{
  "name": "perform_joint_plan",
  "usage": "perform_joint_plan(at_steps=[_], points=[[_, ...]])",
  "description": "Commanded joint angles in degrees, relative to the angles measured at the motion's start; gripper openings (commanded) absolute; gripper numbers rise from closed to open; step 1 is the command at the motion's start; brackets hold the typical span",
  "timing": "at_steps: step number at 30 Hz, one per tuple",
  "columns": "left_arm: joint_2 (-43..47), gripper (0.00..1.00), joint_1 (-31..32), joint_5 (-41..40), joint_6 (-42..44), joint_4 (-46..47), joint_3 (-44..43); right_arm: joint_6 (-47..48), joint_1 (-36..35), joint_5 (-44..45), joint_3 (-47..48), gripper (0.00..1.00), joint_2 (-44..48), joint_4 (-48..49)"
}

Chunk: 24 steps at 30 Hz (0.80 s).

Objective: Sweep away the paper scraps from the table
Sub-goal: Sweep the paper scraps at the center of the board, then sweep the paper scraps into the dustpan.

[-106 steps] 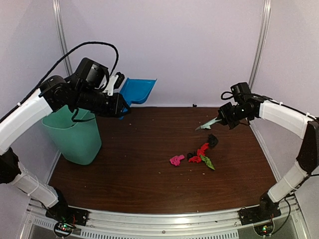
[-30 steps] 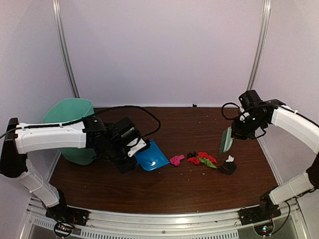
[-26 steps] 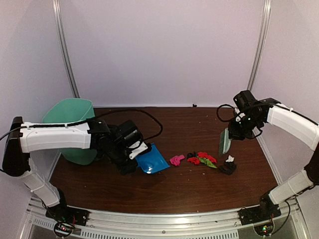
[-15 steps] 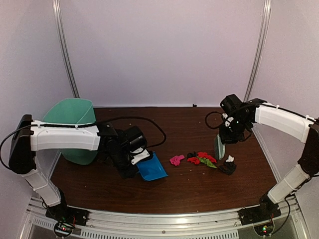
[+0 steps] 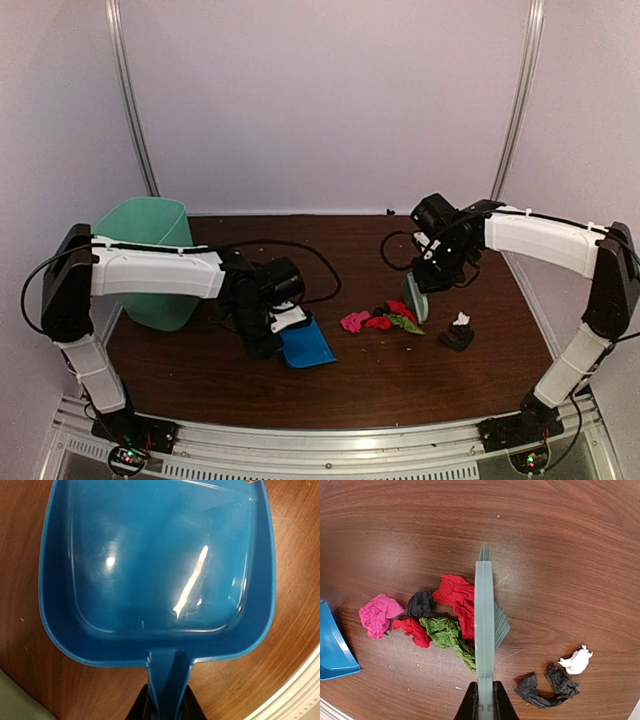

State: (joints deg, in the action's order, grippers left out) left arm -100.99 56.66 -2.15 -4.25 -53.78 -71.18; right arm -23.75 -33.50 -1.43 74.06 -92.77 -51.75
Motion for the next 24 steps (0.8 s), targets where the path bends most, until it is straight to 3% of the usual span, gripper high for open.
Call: perform_joint_plan(at_steps=[1, 24], points=[[-3.0, 0.00, -0.4, 0.9, 1.2, -0.8, -3.2, 2.0, -1.9, -2.4, 1.8, 0.00, -2.7, 2.0], [-7.9, 0.00, -1.1, 2.1, 0.9, -2.5, -7.5, 11.2, -6.7, -8.9, 3.1, 0.00, -5.1, 6.7]])
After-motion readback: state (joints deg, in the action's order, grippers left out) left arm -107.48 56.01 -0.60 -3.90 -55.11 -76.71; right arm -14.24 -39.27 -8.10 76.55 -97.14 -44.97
